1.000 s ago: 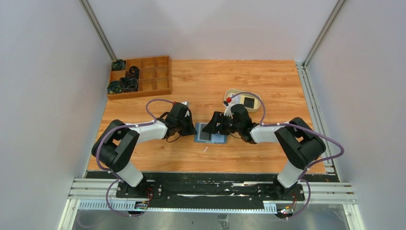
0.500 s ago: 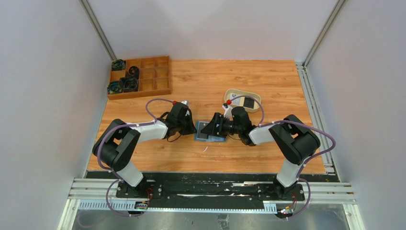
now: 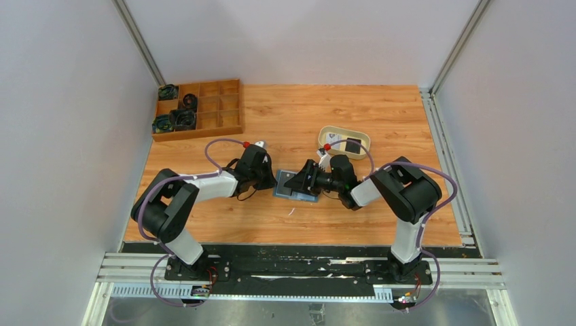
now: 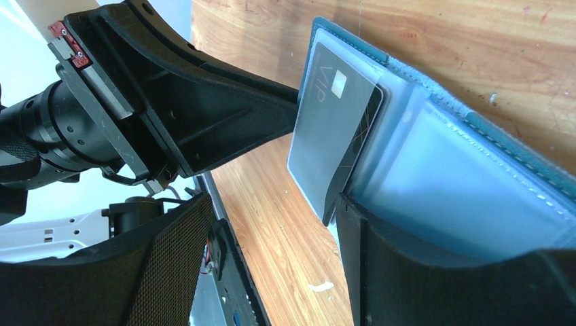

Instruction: Take the credit cards out of the card holder

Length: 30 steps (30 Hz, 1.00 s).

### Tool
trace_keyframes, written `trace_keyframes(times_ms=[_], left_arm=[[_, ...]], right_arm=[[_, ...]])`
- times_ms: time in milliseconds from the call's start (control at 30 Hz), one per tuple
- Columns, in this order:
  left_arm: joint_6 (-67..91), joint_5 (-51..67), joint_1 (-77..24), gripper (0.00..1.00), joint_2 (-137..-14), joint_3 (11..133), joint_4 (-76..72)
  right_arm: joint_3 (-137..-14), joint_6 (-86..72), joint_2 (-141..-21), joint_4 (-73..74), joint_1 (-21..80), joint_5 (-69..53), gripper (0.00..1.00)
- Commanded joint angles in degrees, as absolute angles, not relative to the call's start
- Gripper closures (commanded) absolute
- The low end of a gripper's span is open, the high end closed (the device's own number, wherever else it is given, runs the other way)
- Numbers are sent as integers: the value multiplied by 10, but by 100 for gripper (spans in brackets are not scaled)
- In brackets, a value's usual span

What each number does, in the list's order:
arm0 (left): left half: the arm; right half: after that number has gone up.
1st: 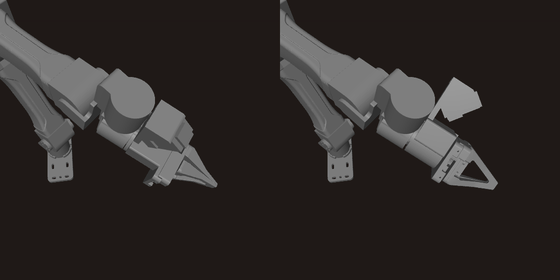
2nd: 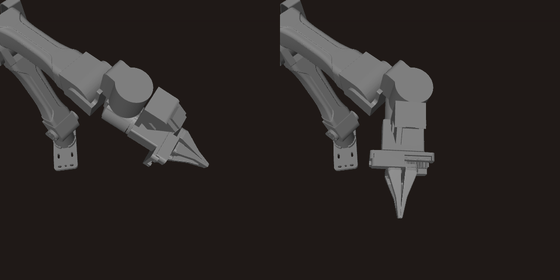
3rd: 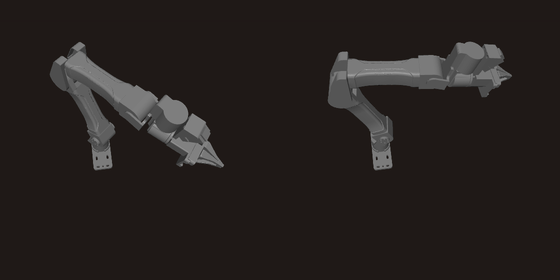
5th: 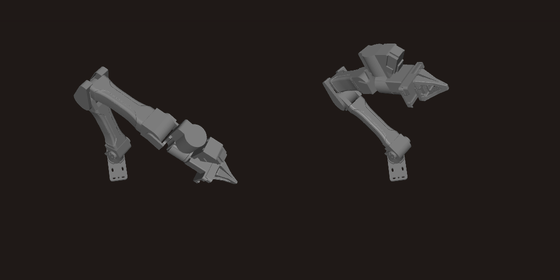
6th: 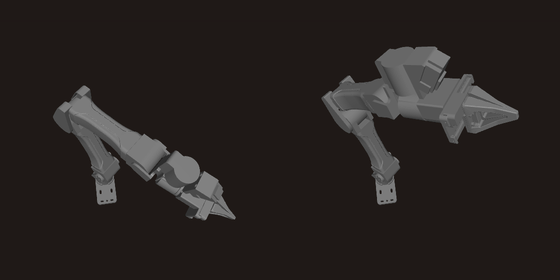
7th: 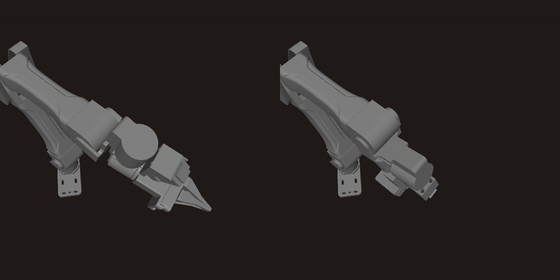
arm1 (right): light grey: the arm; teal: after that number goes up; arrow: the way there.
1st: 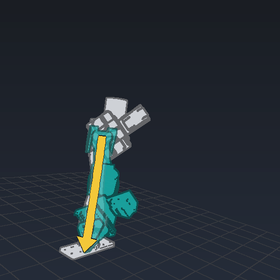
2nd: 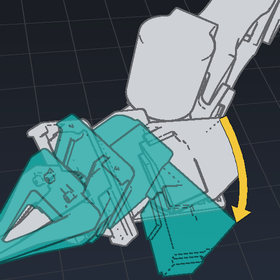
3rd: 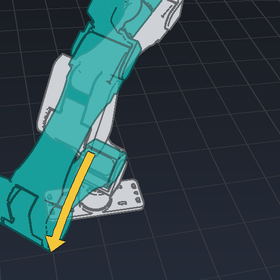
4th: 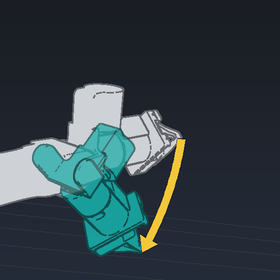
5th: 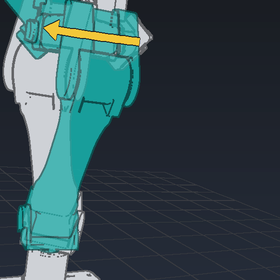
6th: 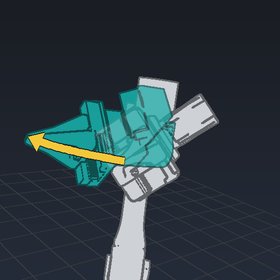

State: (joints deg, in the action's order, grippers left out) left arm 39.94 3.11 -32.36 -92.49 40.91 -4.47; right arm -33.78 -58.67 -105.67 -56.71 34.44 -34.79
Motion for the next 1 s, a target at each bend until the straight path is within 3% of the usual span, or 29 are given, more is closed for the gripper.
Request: trace_keyframes(times_ms=[0,467,967], left_arm=[[382,4,-325,100,-951,380,16],[383,1,-325,100,-938,374,24],[387,2,-326,100,-938,378,27]], right_arm=[[-332,-607,-1075,-602,349,-359,30],[-336,-555,-1018,-329,350,-211,29],[-388,-581,-1061,-376,372,-245,29]])
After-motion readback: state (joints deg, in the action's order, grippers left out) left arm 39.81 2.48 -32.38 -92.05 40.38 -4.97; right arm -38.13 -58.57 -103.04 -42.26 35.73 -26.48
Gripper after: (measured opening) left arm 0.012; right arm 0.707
